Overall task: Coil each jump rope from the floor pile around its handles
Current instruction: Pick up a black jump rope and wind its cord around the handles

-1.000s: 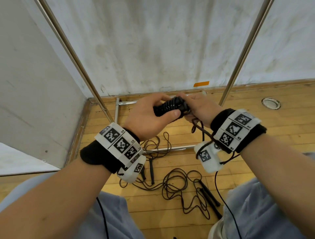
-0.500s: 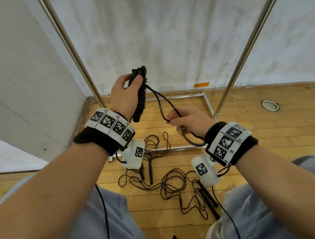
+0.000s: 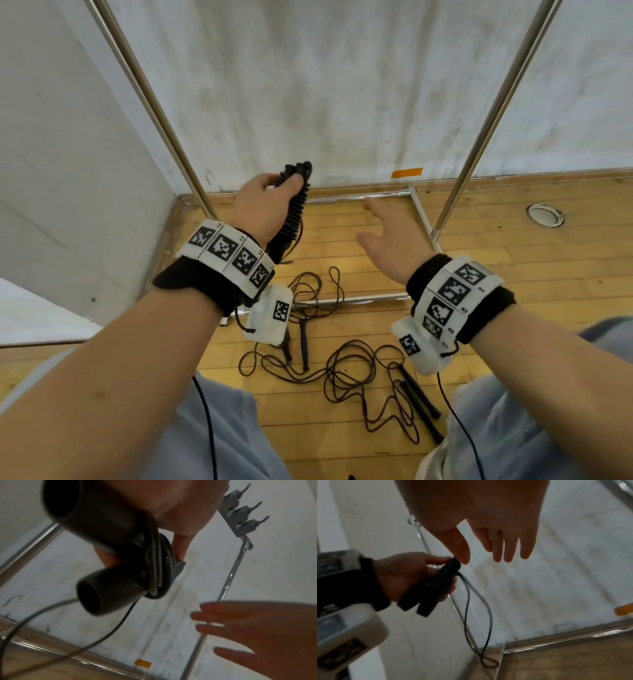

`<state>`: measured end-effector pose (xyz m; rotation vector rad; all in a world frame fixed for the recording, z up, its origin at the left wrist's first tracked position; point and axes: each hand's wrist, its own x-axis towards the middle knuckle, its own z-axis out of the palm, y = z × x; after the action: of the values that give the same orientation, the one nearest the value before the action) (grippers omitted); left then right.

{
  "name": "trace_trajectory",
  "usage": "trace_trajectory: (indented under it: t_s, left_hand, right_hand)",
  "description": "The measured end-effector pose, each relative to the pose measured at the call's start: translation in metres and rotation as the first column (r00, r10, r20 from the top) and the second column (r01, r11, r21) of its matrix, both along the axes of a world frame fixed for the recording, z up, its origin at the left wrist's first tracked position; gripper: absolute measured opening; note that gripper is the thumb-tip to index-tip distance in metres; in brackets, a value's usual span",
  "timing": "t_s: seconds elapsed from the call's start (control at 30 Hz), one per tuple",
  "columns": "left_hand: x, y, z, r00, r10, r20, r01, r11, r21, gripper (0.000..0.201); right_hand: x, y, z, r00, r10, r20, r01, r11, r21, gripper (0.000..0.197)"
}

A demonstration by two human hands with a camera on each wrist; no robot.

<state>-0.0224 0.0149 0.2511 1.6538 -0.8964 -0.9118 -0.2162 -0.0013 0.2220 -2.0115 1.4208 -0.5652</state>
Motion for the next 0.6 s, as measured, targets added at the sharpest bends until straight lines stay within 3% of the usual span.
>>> trace_trajectory:
  t_s: [0.07,0.17,0.23,0.33,0.4,0.47,0.53,0.6]
  left_hand:
    - [-0.01,0.003,-0.001,0.992,-0.119,-0.046,0.12,0.993,0.019,0.028]
    - [-0.017,0.007,0.002,0.94,-0.299,-0.163,0.308,0.951,0.033,0.021]
    - [-0.018,0.011,0.005,0.892,-0.409,-0.191,0.421,0.907,0.027,0.015]
    - [-0.018,0.016,0.007,0.837,-0.519,-0.175,0.524,0.851,-0.015,0.018]
    - [-0.016,0.015,0.008,0.841,-0.524,-0.135,0.526,0.85,-0.024,0.025]
    - [-0.013,0.014,0.008,0.864,-0.498,-0.077,0.497,0.867,-0.032,0.023]
    - [-0.011,0.014,0.007,0.88,-0.474,0.027,0.475,0.879,-0.041,0.013]
    - [-0.011,0.014,0.004,0.867,-0.45,0.215,0.468,0.883,-0.04,0.012]
  right_hand:
    - [0.011,0.008,-0.003,0.995,0.103,-0.016,-0.103,0.995,-0.018,0.072]
    - [0.019,0.009,-0.007,0.991,0.123,0.056,-0.123,0.992,-0.014,0.075]
    - [0.02,0.007,-0.008,0.987,0.088,0.137,-0.088,0.996,-0.009,0.061]
    - [0.018,0.004,-0.007,0.948,0.028,0.317,-0.045,0.998,0.046,0.02]
    - [0.016,0.003,-0.005,0.91,0.023,0.413,-0.081,0.989,0.123,0.023]
    - [0.012,0.002,-0.002,0.908,0.026,0.418,-0.091,0.987,0.136,0.026]
    - [0.008,0.001,0.003,0.942,0.057,0.332,-0.086,0.994,0.073,0.03]
    - [0.007,0.002,0.007,0.969,0.095,0.228,-0.102,0.995,0.02,0.032]
